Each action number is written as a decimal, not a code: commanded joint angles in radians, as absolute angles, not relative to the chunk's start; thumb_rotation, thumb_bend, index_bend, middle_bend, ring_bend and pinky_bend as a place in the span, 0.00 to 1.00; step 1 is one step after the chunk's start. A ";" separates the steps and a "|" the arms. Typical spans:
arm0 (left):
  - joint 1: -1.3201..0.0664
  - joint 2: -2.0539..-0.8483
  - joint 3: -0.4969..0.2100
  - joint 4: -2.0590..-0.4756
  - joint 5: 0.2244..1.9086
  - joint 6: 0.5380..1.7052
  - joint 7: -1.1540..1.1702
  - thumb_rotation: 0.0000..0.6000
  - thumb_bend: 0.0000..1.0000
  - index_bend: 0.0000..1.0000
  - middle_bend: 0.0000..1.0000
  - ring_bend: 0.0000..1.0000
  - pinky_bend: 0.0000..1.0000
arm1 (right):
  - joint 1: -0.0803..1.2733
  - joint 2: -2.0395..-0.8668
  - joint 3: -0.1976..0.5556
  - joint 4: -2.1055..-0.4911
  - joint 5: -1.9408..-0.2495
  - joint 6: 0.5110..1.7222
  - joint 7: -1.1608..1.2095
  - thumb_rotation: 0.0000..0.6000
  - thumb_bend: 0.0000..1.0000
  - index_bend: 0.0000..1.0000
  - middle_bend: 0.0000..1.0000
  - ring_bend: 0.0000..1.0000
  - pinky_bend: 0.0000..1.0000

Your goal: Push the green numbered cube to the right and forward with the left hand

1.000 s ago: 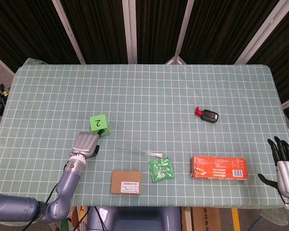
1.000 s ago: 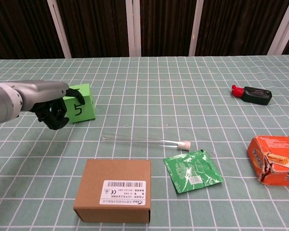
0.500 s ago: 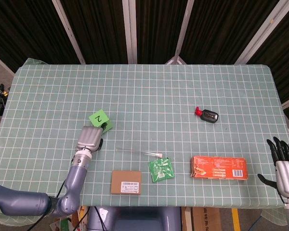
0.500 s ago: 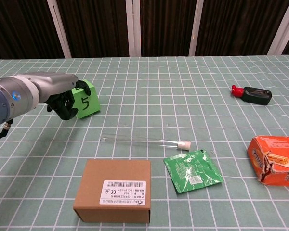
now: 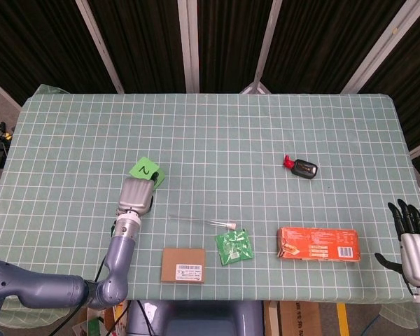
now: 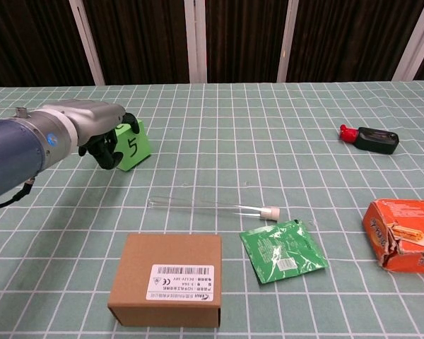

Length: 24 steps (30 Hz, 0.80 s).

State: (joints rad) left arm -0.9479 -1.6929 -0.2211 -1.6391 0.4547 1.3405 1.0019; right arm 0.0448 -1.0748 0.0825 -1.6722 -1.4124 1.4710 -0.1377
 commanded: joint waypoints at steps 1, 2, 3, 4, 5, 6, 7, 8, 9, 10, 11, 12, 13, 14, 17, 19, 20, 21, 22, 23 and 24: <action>-0.949 -1.700 -0.220 -1.623 0.460 1.340 1.008 1.00 0.66 0.18 0.65 0.49 0.54 | 0.045 -1.076 0.083 -1.673 -1.412 1.472 -0.141 1.00 0.05 0.06 0.00 0.00 0.00; -0.948 -1.702 -0.221 -1.617 0.462 1.339 1.006 1.00 0.66 0.18 0.65 0.49 0.54 | 0.045 -1.077 0.082 -1.673 -1.412 1.472 -0.143 1.00 0.04 0.06 0.00 0.00 0.00; -0.947 -1.704 -0.223 -1.609 0.462 1.339 1.005 1.00 0.66 0.18 0.65 0.49 0.54 | 0.046 -1.077 0.082 -1.673 -1.412 1.470 -0.144 1.00 0.04 0.06 0.00 0.00 0.00; -0.947 -1.705 -0.225 -1.601 0.459 1.339 1.007 1.00 0.66 0.18 0.65 0.49 0.54 | 0.046 -1.078 0.082 -1.673 -1.411 1.469 -0.145 1.00 0.04 0.06 0.00 0.00 0.00; -0.947 -1.706 -0.226 -1.593 0.458 1.340 1.011 1.00 0.66 0.18 0.65 0.49 0.54 | 0.046 -1.078 0.083 -1.673 -1.409 1.469 -0.146 1.00 0.04 0.06 0.00 0.00 0.00; -0.947 -1.708 -0.228 -1.586 0.458 1.340 1.013 1.00 0.66 0.18 0.65 0.49 0.54 | 0.046 -1.078 0.083 -1.673 -1.407 1.469 -0.147 1.00 0.04 0.06 0.00 0.00 0.00; -0.947 -1.709 -0.231 -1.580 0.456 1.341 1.013 1.00 0.66 0.18 0.65 0.49 0.54 | 0.047 -1.078 0.084 -1.673 -1.406 1.469 -0.148 1.00 0.04 0.06 0.00 0.00 0.00; -0.947 -1.710 -0.235 -1.574 0.454 1.342 1.014 1.00 0.66 0.18 0.65 0.49 0.54 | 0.047 -1.079 0.084 -1.673 -1.405 1.469 -0.149 1.00 0.04 0.06 0.00 0.00 0.00; -0.947 -1.710 -0.240 -1.568 0.451 1.343 1.017 1.00 0.66 0.18 0.65 0.49 0.54 | 0.046 -1.079 0.085 -1.672 -1.404 1.470 -0.149 1.00 0.04 0.06 0.00 0.00 0.00; -0.948 -1.711 -0.244 -1.563 0.449 1.345 1.020 1.00 0.66 0.18 0.65 0.49 0.54 | 0.046 -1.079 0.086 -1.673 -1.403 1.470 -0.150 1.00 0.04 0.06 0.00 0.00 0.00; -0.948 -1.712 -0.248 -1.557 0.448 1.348 1.022 1.00 0.66 0.18 0.64 0.49 0.54 | 0.046 -1.079 0.086 -1.673 -1.402 1.471 -0.151 1.00 0.04 0.06 0.00 0.00 0.00; -0.949 -1.713 -0.252 -1.552 0.447 1.351 1.025 1.00 0.66 0.18 0.64 0.49 0.54 | 0.046 -1.079 0.086 -1.673 -1.401 1.470 -0.152 1.00 0.04 0.06 0.00 0.00 0.00; -0.950 -1.713 -0.255 -1.549 0.446 1.353 1.029 1.00 0.65 0.18 0.64 0.49 0.54 | 0.046 -1.079 0.086 -1.673 -1.400 1.469 -0.153 1.00 0.04 0.07 0.00 0.00 0.00; -0.951 -1.714 -0.259 -1.545 0.445 1.356 1.032 1.00 0.65 0.18 0.63 0.49 0.53 | 0.047 -1.079 0.086 -1.674 -1.399 1.468 -0.154 1.00 0.04 0.07 0.00 0.00 0.00; -0.959 -1.720 -0.268 -1.532 0.443 1.372 1.056 1.00 0.65 0.18 0.62 0.48 0.53 | 0.048 -1.082 0.085 -1.674 -1.398 1.466 -0.162 1.00 0.04 0.06 0.00 0.00 0.00; -0.963 -1.723 -0.272 -1.532 0.444 1.377 1.067 1.00 0.65 0.18 0.60 0.47 0.53 | 0.048 -1.083 0.084 -1.675 -1.398 1.467 -0.166 1.00 0.05 0.06 0.00 0.00 0.00; -0.965 -1.725 -0.274 -1.535 0.444 1.378 1.072 1.00 0.64 0.18 0.58 0.46 0.52 | 0.048 -1.084 0.084 -1.675 -1.398 1.467 -0.168 1.00 0.05 0.06 0.00 0.00 0.00; -0.966 -1.727 -0.278 -1.538 0.441 1.379 1.077 1.00 0.64 0.18 0.56 0.45 0.52 | 0.048 -1.085 0.084 -1.675 -1.398 1.467 -0.171 1.00 0.05 0.06 0.00 0.00 0.00; -0.968 -1.728 -0.282 -1.545 0.437 1.379 1.081 1.00 0.64 0.18 0.54 0.44 0.52 | 0.049 -1.086 0.084 -1.675 -1.398 1.466 -0.172 1.00 0.04 0.06 0.00 0.00 0.00; -0.970 -1.728 -0.287 -1.556 0.434 1.377 1.083 1.00 0.64 0.18 0.52 0.44 0.52 | 0.049 -1.087 0.083 -1.675 -1.398 1.466 -0.174 1.00 0.04 0.06 0.00 0.00 0.00; -0.971 -1.727 -0.292 -1.571 0.432 1.374 1.083 1.00 0.63 0.18 0.51 0.44 0.52 | 0.049 -1.087 0.083 -1.674 -1.398 1.465 -0.176 1.00 0.04 0.06 0.00 0.00 0.00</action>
State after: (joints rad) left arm -0.9680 -1.7265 -0.2838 -1.5542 0.4370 1.3770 1.0804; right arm 0.0491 -1.0868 0.0829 -1.6745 -1.3983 1.4654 -0.1757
